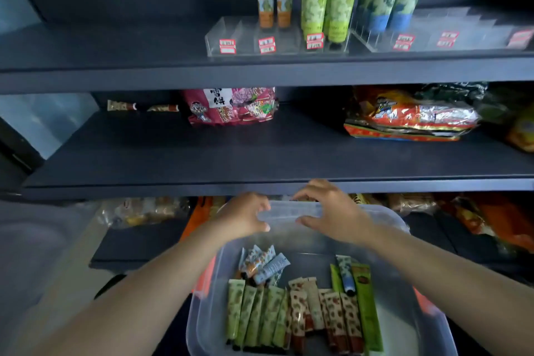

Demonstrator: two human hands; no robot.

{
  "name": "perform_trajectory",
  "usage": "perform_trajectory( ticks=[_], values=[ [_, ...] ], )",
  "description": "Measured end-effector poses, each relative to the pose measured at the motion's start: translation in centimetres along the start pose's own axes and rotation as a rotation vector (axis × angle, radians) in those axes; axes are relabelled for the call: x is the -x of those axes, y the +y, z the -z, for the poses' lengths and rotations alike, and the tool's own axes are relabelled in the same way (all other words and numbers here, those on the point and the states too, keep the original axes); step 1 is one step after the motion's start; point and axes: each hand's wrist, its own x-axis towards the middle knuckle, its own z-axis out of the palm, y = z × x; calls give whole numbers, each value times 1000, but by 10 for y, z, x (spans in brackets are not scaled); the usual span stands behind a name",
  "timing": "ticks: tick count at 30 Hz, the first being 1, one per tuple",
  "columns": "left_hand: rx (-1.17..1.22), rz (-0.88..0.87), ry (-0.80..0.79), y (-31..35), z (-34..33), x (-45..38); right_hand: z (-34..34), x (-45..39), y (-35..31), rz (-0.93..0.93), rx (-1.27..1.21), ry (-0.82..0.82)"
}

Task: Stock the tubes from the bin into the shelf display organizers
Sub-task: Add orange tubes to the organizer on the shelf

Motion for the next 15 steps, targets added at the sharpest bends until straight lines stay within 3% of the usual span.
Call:
perform_trajectory(
  ticks=[5,15],
  values=[
    [88,167,-129,-38,-70,-22,-52,11,37,-207,-68,-145],
    [146,372,-123,-62,-144,-45,-142,13,78,-470,-285,-351]
  ],
)
